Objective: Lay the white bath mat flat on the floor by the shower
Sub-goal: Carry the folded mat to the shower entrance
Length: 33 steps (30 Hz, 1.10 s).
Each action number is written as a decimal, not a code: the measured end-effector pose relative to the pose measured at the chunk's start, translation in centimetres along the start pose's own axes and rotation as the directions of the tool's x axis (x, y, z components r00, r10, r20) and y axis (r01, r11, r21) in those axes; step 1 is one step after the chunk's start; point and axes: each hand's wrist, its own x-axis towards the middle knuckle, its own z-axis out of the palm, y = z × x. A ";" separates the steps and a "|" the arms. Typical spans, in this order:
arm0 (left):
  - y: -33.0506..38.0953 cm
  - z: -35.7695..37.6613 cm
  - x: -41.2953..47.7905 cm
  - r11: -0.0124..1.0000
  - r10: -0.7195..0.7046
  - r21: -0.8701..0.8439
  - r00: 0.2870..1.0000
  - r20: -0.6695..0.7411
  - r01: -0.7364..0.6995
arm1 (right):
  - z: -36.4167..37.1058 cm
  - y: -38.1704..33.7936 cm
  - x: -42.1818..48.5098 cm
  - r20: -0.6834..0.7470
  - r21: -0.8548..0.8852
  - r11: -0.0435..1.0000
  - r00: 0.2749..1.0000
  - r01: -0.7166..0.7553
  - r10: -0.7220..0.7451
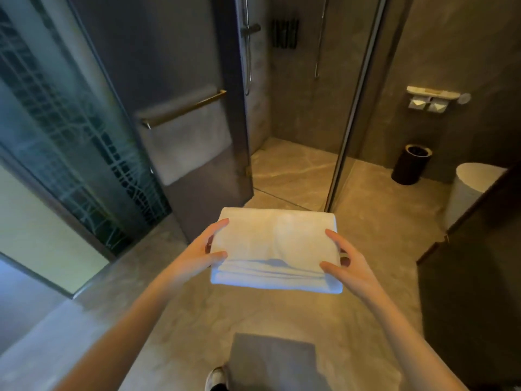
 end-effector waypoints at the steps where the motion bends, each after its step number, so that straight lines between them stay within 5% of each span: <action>1: -0.3 -1.4 0.1 1.000 -0.007 -0.006 1.000 -0.013 0.007 | 1.3 -0.4 1.2 0.009 -0.007 1.000 1.000 0.006 -0.006; 16: -3.6 -23.2 12.4 0.996 -0.029 -0.082 1.000 -0.003 0.029 | 16.6 -7.2 19.0 -0.013 0.000 1.000 1.000 -0.003 0.003; 33: -7.3 -28.5 41.4 0.995 -0.092 -0.020 0.984 0.150 0.096 | 16.5 -1.9 42.9 -0.143 -0.026 0.992 0.983 -0.123 0.118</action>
